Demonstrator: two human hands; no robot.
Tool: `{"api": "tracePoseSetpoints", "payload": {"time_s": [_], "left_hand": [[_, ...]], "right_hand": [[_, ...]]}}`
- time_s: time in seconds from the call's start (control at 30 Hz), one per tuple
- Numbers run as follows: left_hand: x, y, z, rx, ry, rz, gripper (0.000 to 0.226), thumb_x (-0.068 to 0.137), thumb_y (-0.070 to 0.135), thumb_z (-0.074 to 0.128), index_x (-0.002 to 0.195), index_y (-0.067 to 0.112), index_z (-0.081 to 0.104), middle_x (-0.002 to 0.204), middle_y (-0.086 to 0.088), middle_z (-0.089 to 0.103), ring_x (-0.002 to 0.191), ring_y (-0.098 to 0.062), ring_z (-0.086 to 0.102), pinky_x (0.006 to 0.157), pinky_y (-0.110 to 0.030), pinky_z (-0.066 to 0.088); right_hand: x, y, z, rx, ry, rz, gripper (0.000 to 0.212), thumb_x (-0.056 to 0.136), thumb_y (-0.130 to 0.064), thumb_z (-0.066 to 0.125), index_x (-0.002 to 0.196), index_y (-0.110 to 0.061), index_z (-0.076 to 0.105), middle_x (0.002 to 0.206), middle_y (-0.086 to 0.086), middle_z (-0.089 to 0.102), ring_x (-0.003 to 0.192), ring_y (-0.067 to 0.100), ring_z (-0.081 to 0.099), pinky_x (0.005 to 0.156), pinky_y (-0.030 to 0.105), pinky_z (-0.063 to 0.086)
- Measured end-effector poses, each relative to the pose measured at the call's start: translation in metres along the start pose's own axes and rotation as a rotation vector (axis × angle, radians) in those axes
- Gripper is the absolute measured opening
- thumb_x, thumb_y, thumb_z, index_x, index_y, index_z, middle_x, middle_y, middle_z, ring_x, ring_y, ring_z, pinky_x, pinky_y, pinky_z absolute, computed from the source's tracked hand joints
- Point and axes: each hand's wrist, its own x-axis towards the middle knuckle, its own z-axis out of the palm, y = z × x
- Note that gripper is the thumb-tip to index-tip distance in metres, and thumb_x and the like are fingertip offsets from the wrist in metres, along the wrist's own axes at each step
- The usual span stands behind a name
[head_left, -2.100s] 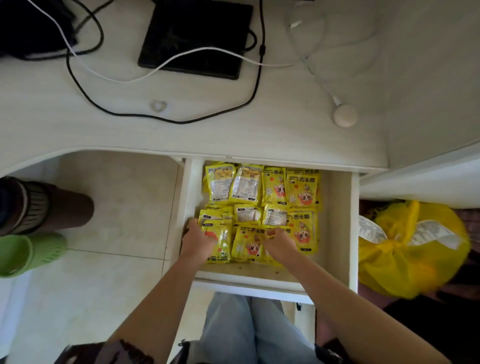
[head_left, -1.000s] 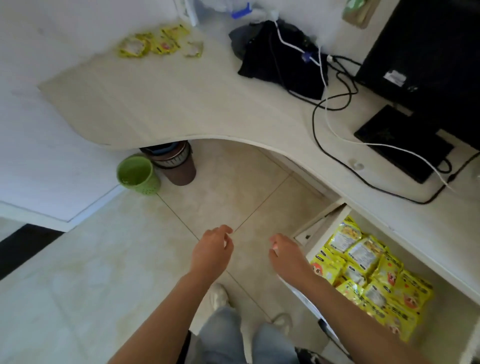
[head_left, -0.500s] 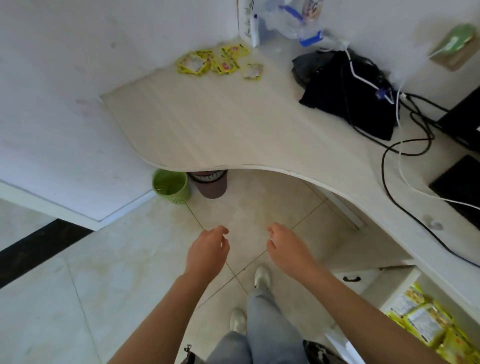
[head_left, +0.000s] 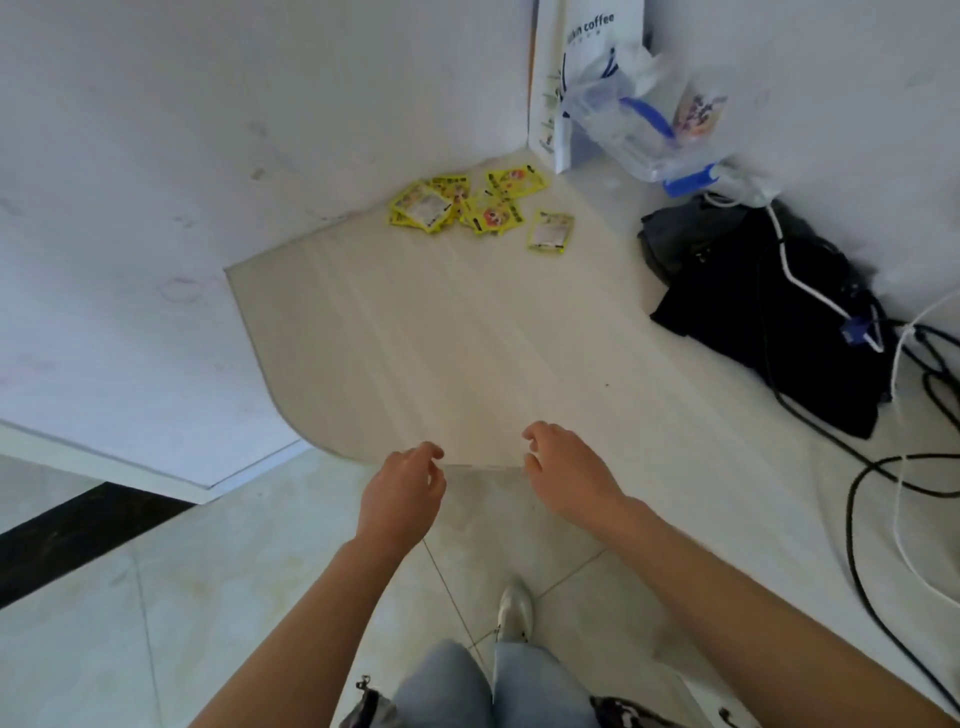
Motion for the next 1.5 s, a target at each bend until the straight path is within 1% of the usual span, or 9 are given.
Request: {"api": "tracePoseSetpoints", "payload": {"time_s": [0.13, 0.27, 0.6, 0.77, 1.0, 1.2, 1.3, 1.37, 1.5], "left_hand": [[0.046, 0.012, -0.006, -0.017, -0.012, 0.025, 0.025, 0.094, 0.027, 0.046, 0.116, 0.028, 0.057, 0.102, 0.005, 0.065, 0.098, -0.014, 0.057, 0.080, -0.029, 0.047], [0.097, 0.019, -0.018, 0.004, -0.008, 0.061, 0.027, 0.094, 0.025, 0.045, 0.119, 0.026, 0.057, 0.106, 0.008, 0.065, 0.103, -0.014, 0.056, 0.081, -0.031, 0.048], [0.249, -0.004, -0.066, 0.085, -0.082, 0.154, 0.029, 0.093, 0.020, 0.049, 0.122, 0.020, 0.055, 0.114, 0.006, 0.062, 0.115, -0.014, 0.046, 0.084, -0.031, 0.048], [0.312, -0.005, -0.088, 0.172, -0.119, 0.206, 0.031, 0.092, 0.017, 0.048, 0.123, 0.020, 0.054, 0.117, 0.004, 0.059, 0.116, -0.017, 0.045, 0.086, -0.034, 0.047], [0.384, 0.004, -0.104, 0.331, -0.160, 0.255, 0.037, 0.092, 0.012, 0.047, 0.128, 0.019, 0.049, 0.126, -0.001, 0.056, 0.124, -0.021, 0.041, 0.091, -0.036, 0.043], [0.442, 0.010, -0.110, 0.445, -0.142, 0.290, 0.045, 0.088, 0.007, 0.049, 0.131, 0.018, 0.046, 0.134, -0.004, 0.051, 0.129, -0.023, 0.038, 0.094, -0.037, 0.041], [0.469, 0.011, -0.106, 0.454, -0.142, 0.306, 0.052, 0.086, 0.002, 0.046, 0.136, 0.017, 0.042, 0.141, -0.003, 0.046, 0.135, -0.024, 0.033, 0.098, -0.038, 0.039], [0.486, 0.013, -0.103, 0.461, -0.134, 0.327, 0.054, 0.087, 0.001, 0.046, 0.139, 0.016, 0.039, 0.146, -0.002, 0.040, 0.139, -0.024, 0.027, 0.101, -0.037, 0.038], [0.520, 0.016, -0.096, 0.480, -0.176, 0.333, 0.063, 0.091, 0.014, 0.053, 0.147, 0.017, 0.025, 0.155, -0.002, 0.026, 0.145, -0.023, 0.018, 0.111, -0.038, 0.030]], "right_hand": [[0.048, 0.000, -0.022, -0.005, -0.013, -0.003, 0.035, 0.097, -0.022, 0.041, 0.130, -0.014, 0.047, 0.125, 0.005, 0.057, 0.114, 0.023, 0.053, 0.090, 0.035, 0.047], [0.095, -0.006, -0.037, -0.008, -0.023, -0.011, 0.036, 0.098, -0.023, 0.039, 0.132, -0.014, 0.045, 0.128, 0.003, 0.056, 0.116, 0.021, 0.052, 0.092, 0.034, 0.046], [0.215, -0.031, -0.065, -0.015, 0.004, 0.048, 0.034, 0.098, -0.025, 0.041, 0.131, -0.015, 0.045, 0.124, 0.003, 0.056, 0.113, 0.021, 0.051, 0.090, 0.034, 0.047], [0.266, -0.040, -0.082, -0.033, 0.015, 0.041, 0.034, 0.096, -0.023, 0.043, 0.130, -0.016, 0.045, 0.124, 0.002, 0.056, 0.114, 0.021, 0.050, 0.088, 0.035, 0.046], [0.330, -0.036, -0.110, -0.134, -0.027, -0.020, 0.035, 0.096, -0.021, 0.045, 0.130, -0.014, 0.044, 0.122, 0.005, 0.055, 0.114, 0.024, 0.051, 0.088, 0.038, 0.048], [0.394, -0.029, -0.136, -0.246, -0.052, -0.087, 0.037, 0.094, -0.017, 0.049, 0.131, -0.011, 0.042, 0.125, 0.009, 0.051, 0.116, 0.030, 0.050, 0.088, 0.043, 0.049], [0.429, -0.024, -0.140, -0.282, -0.049, -0.085, 0.034, 0.092, -0.012, 0.051, 0.126, -0.013, 0.046, 0.125, 0.009, 0.051, 0.113, 0.030, 0.050, 0.082, 0.040, 0.047], [0.449, -0.020, -0.140, -0.310, -0.058, -0.087, 0.037, 0.090, -0.008, 0.054, 0.126, -0.013, 0.046, 0.124, 0.008, 0.049, 0.112, 0.030, 0.050, 0.081, 0.040, 0.049], [0.481, -0.009, -0.134, -0.362, -0.068, -0.142, 0.052, 0.085, -0.002, 0.059, 0.132, -0.014, 0.040, 0.128, 0.008, 0.043, 0.111, 0.033, 0.049, 0.086, 0.047, 0.051]]}}
